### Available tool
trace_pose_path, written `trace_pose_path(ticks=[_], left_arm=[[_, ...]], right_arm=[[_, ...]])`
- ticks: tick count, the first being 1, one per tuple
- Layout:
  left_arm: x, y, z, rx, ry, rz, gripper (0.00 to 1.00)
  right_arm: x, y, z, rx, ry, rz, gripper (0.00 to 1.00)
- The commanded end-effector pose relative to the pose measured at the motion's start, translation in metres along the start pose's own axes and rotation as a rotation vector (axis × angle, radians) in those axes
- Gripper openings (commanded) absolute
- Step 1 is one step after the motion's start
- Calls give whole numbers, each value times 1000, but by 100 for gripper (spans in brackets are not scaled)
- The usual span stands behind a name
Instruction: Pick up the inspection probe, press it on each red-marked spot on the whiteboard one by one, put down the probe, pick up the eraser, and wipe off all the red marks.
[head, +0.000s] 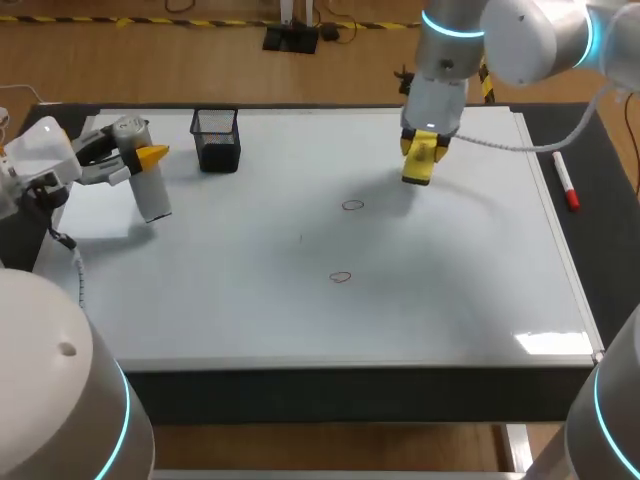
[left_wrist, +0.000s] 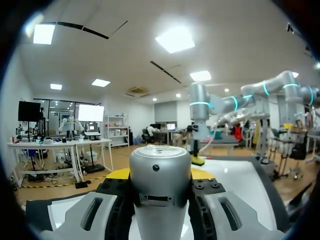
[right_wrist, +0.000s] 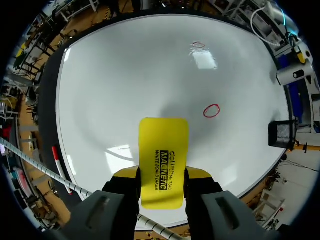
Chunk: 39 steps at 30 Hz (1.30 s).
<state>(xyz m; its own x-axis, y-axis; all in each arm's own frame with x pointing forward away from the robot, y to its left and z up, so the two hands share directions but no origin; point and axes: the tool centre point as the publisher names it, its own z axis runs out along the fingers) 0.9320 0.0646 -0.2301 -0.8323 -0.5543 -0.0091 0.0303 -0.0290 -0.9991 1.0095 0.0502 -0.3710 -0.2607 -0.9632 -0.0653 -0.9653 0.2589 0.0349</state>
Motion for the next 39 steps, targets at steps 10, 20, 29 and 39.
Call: trace_pose_path(ticks=[10, 20, 29, 39], left_arm=[[0, -1, 0, 2, -1, 1, 0], [0, -1, 0, 2, -1, 1, 0], [0, -1, 0, 2, -1, 1, 0], [0, -1, 0, 2, -1, 1, 0]], right_arm=[[-62, 61, 11, 24, 29, -159, 0], [-97, 88, 22, 39, 34, -231, 0], [-118, 103, 33, 46, 23, -283, 0], [-126, 100, 49, 42, 15, -303, 0]])
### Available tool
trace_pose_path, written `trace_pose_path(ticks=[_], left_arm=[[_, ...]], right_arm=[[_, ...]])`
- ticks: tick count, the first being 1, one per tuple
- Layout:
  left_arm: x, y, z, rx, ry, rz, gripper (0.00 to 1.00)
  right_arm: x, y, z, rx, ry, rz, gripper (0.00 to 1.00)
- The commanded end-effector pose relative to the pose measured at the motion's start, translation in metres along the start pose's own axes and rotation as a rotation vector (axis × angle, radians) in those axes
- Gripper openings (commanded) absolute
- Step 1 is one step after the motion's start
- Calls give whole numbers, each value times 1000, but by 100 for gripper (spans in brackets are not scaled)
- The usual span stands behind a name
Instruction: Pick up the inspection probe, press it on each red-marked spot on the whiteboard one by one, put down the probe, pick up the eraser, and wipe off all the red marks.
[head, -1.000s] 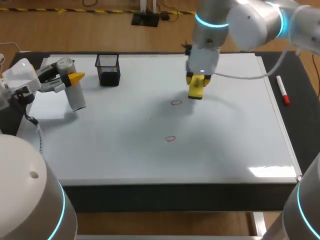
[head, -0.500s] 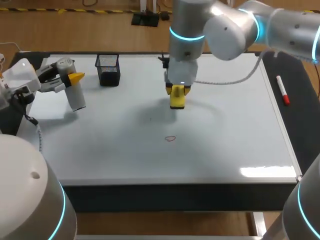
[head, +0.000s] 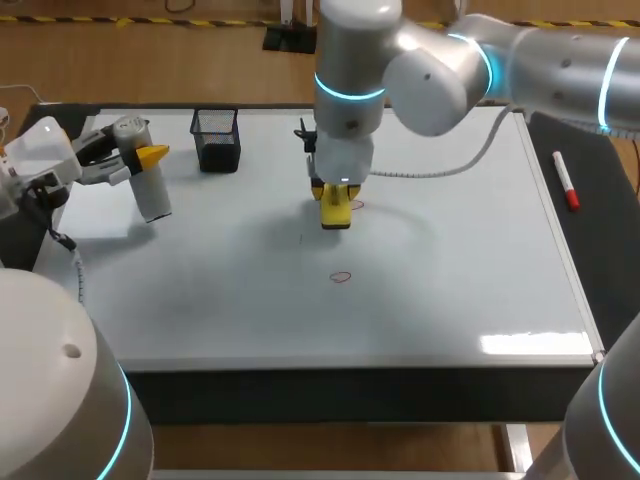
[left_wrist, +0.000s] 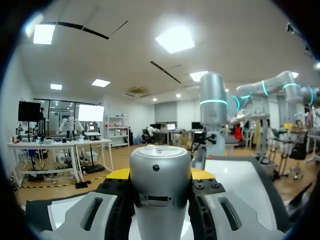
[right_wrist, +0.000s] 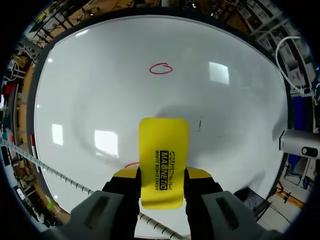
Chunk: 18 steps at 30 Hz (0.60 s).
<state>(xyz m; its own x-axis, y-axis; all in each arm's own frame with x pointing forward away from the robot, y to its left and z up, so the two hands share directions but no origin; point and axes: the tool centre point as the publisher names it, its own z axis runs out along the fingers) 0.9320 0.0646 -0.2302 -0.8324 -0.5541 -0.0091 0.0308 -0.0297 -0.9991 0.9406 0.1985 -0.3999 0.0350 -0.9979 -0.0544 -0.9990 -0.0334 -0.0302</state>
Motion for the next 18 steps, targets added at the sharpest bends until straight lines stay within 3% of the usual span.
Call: trace_pose_path(ticks=[1, 18], left_arm=[[0, -1, 0, 1, -1, 1, 0], [0, -1, 0, 1, -1, 1, 0]], right_arm=[[-2, -5, 10, -5, 5, -3, 0], [9, -11, 20, -32, 1, -3, 0]])
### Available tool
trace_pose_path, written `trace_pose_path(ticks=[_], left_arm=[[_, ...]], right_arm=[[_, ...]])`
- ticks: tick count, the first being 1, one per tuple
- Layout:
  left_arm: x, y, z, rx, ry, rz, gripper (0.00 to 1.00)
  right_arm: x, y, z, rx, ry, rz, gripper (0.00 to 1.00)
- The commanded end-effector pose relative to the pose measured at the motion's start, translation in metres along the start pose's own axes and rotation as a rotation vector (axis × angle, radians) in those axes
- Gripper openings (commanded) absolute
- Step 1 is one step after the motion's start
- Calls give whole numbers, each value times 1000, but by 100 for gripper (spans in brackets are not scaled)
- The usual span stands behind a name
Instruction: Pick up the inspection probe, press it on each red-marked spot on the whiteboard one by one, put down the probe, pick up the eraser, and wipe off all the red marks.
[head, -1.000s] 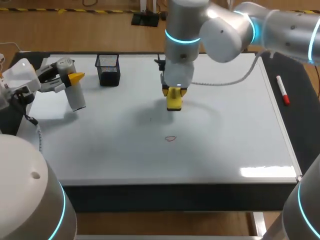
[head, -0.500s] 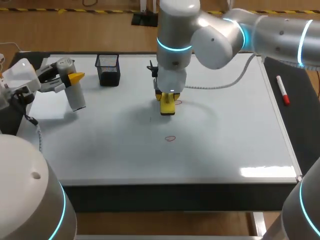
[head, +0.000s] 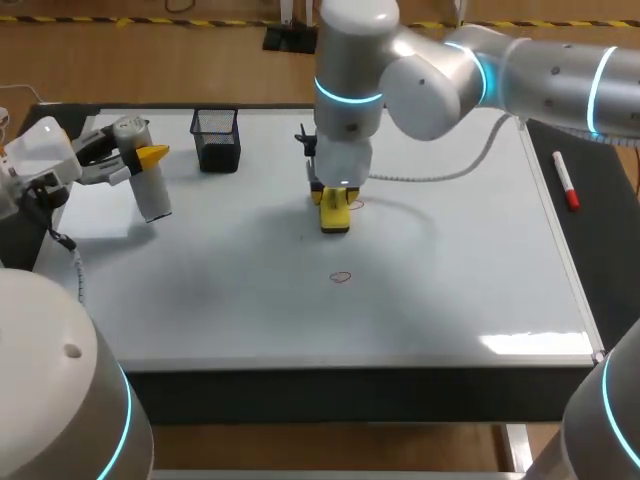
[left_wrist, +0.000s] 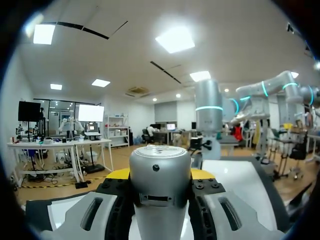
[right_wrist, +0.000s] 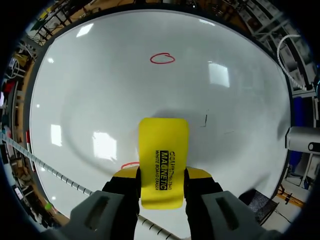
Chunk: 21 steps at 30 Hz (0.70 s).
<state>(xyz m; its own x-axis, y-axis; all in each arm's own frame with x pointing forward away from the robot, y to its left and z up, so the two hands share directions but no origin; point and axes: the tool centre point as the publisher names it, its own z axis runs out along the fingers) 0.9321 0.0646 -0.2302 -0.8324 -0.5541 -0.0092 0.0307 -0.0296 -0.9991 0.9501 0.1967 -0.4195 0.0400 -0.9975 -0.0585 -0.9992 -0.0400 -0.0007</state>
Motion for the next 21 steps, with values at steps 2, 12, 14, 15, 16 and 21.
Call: trace_pose_path(ticks=[2, 12, 14, 15, 16, 21], left_arm=[[0, -1, 0, 1, -1, 1, 0], [0, -1, 0, 1, -1, 1, 0], [0, -1, 0, 1, -1, 1, 0], [0, -1, 0, 1, -1, 1, 0], [0, -1, 0, 1, -1, 1, 0], [0, -1, 0, 1, -1, 1, 0]], right_arm=[[9, -3, 3, -3, 9, 5, 0], [27, -7, 5, -1, 27, 31, 0], [32, -8, 5, -1, 31, 40, 0], [35, -8, 5, -1, 31, 43, 0], [37, -9, 5, -1, 32, 46, 0], [51, -12, 7, -1, 42, 71, 0]])
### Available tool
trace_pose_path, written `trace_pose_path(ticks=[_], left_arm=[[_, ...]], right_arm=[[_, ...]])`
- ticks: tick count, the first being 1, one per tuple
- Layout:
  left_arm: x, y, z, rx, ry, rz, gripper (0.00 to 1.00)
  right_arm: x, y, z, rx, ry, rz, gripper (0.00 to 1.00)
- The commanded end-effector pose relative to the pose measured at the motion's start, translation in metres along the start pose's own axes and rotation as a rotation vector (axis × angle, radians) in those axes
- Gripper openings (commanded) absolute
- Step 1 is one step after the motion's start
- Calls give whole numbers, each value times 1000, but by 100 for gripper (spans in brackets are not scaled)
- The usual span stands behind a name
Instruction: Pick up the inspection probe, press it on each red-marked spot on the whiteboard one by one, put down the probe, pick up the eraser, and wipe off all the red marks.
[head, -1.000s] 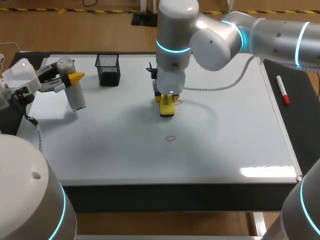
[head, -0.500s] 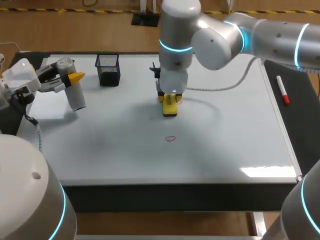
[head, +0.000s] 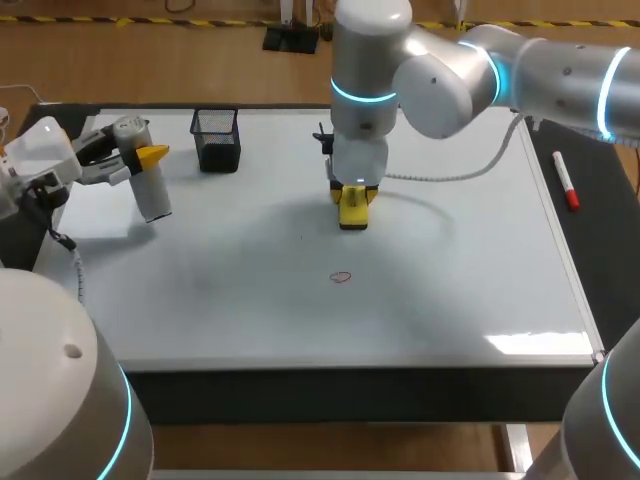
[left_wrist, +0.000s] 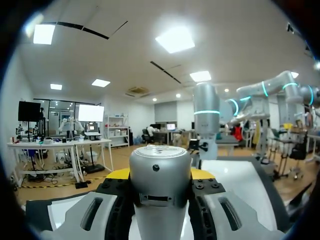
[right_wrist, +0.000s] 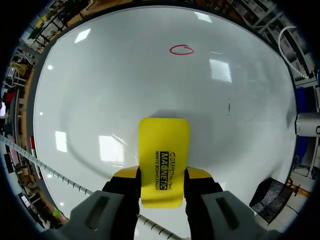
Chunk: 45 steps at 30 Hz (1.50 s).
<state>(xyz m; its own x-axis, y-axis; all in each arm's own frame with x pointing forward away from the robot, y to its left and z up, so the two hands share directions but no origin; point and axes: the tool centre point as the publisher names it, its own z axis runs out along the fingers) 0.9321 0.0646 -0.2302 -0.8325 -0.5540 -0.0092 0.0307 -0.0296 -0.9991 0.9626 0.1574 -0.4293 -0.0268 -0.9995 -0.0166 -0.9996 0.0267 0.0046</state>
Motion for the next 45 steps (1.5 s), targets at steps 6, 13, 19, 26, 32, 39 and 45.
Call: trace_pose_path(ticks=[6, 13, 19, 26, 32, 39, 45], left_arm=[[0, -1, 0, 1, -1, 1, 0], [0, -1, 0, 1, -1, 1, 0], [0, -1, 0, 1, -1, 1, 0], [0, -1, 0, 1, -1, 1, 0], [0, -1, 0, 1, -1, 1, 0], [0, -1, 0, 1, -1, 1, 0], [0, -1, 0, 1, -1, 1, 0]], right_arm=[[25, -4, 2, 0, 12, 20, 0], [39, -8, 3, -2, 24, 43, 0], [46, -12, -3, 4, 20, 54, 0], [61, -23, -26, 3, -7, 60, 0], [84, -42, -35, 9, -16, 73, 0], [120, -67, -40, 11, -16, 97, 0], [149, -90, -41, 24, 2, 149, 0]])
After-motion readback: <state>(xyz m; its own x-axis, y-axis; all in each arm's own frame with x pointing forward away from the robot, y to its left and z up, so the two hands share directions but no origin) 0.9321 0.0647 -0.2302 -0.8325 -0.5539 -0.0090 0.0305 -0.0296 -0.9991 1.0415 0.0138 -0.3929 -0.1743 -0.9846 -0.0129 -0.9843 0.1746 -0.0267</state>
